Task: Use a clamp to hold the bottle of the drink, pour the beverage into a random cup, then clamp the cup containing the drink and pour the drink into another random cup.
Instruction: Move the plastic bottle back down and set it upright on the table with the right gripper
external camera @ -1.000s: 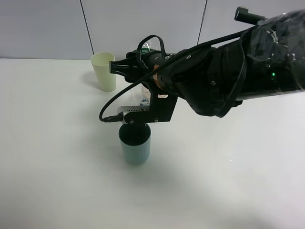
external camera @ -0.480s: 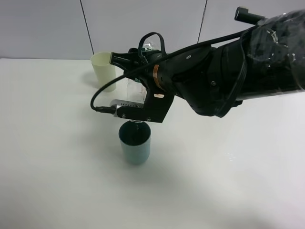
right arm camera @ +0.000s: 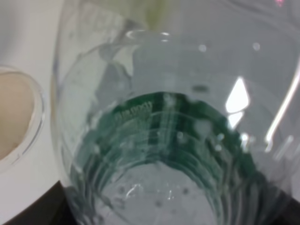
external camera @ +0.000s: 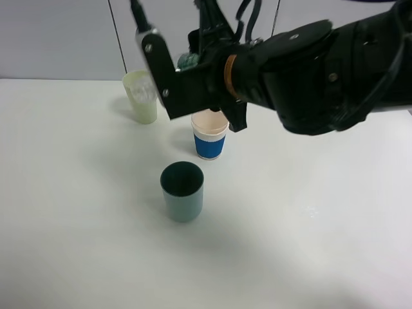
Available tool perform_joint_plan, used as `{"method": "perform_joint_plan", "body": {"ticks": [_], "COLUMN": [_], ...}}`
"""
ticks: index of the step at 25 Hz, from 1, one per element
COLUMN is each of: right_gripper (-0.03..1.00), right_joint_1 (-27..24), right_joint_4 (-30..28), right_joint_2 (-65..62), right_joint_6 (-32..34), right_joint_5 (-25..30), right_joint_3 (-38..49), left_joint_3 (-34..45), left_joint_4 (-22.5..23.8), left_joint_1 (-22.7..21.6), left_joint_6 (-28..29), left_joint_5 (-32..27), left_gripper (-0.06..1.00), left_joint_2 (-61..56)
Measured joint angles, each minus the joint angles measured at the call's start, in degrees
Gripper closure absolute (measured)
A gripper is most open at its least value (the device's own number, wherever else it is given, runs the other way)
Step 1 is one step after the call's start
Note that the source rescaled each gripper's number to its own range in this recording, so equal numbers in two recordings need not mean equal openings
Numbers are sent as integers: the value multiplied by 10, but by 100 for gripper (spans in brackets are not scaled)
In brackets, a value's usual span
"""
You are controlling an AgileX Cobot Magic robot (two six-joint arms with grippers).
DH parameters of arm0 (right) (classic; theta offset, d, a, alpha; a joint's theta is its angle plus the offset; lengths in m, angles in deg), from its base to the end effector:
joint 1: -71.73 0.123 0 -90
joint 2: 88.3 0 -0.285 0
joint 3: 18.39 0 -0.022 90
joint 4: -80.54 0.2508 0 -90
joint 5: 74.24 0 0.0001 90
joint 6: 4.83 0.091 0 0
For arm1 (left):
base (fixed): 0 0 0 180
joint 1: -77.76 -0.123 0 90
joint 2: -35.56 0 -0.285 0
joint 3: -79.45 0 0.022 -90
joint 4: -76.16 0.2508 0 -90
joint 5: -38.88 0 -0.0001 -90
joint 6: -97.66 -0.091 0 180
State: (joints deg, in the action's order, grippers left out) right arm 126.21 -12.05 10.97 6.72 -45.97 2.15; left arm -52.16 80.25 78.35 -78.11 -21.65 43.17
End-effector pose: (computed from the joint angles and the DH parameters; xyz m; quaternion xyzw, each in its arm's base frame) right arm 0.2355 0.2557 0.2606 -0.7252 0.4287 -0.3193 0.4341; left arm -0.0056 0.0057 0.2787 -0.0284 0.8495 0.0135 0.5267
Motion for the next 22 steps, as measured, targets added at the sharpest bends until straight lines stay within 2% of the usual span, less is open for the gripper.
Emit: {"method": "perform_joint_plan", "body": {"ticks": [6, 9, 12, 17, 22], "right_gripper": [95, 95, 95, 95, 95], "right_joint_1": [-52, -88, -129, -203, -266], "right_joint_4": [82, 145, 223, 352, 461], "right_joint_2": [-65, -97, -117, -133, -134], "right_joint_6": [155, 248, 311, 331, 286], "right_joint_5": [-5, -42, -68, -93, -109], "right_joint_3": [0, 0, 0, 0, 0], "left_joint_3": [0, 0, 0, 0, 0], "left_joint_4": [0, 0, 0, 0, 0], "left_joint_1": [0, 0, 0, 0, 0], "left_joint_6": [0, 0, 0, 0, 0], "left_joint_5": [0, 0, 0, 0, 0], "left_gripper": [-6, -6, -6, -6, -6], "left_joint_2": [0, 0, 0, 0, 0]}}
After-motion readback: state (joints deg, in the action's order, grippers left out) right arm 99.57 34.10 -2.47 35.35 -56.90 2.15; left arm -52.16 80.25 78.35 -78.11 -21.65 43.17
